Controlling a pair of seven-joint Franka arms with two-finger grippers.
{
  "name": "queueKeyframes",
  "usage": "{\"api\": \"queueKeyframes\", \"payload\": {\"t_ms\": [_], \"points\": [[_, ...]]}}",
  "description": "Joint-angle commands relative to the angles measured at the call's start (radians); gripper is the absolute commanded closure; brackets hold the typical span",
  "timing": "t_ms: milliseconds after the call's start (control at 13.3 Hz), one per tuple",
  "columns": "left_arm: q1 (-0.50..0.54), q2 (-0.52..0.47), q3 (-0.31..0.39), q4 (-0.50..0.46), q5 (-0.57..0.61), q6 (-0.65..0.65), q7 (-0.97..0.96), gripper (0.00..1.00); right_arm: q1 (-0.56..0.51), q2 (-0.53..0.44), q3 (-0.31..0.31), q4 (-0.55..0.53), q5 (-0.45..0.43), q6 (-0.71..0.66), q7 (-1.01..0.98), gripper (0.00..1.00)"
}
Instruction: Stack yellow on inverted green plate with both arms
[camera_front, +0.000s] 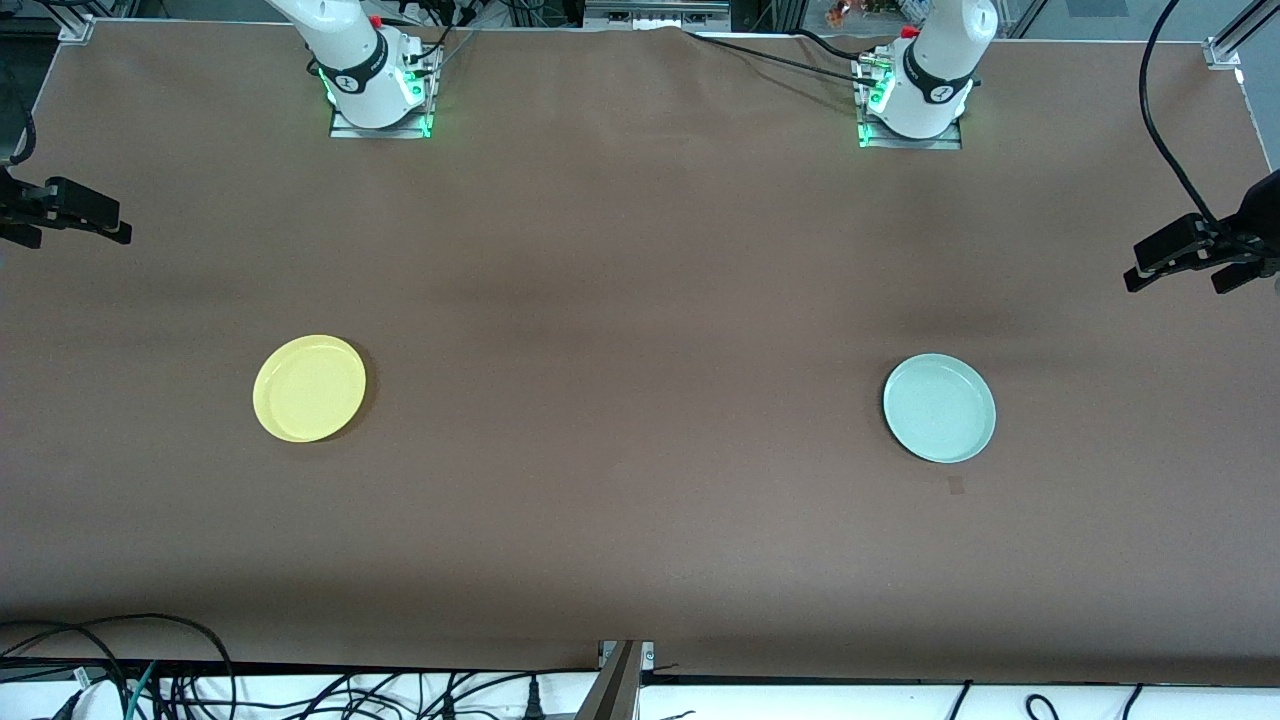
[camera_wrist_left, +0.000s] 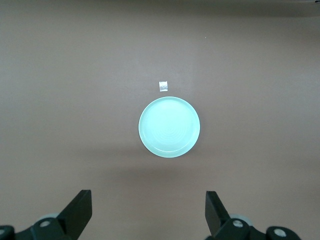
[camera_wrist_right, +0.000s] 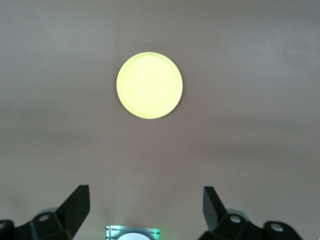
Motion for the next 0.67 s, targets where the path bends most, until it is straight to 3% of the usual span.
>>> {"api": "queueKeyframes", "payload": {"t_ms": [0, 599], "points": [[-0.009, 0.016, 0.005, 0.033, 0.015, -0.008, 0.008, 0.00, -0.008, 0.008, 0.007, 0.022, -0.006, -0.004, -0.002, 0.00], [0.000, 0.030, 0.006, 0.033, 0.014, -0.002, 0.010, 0.00, -0.006, 0.016, 0.009, 0.022, -0.006, 0.051, 0.009, 0.00]]}}
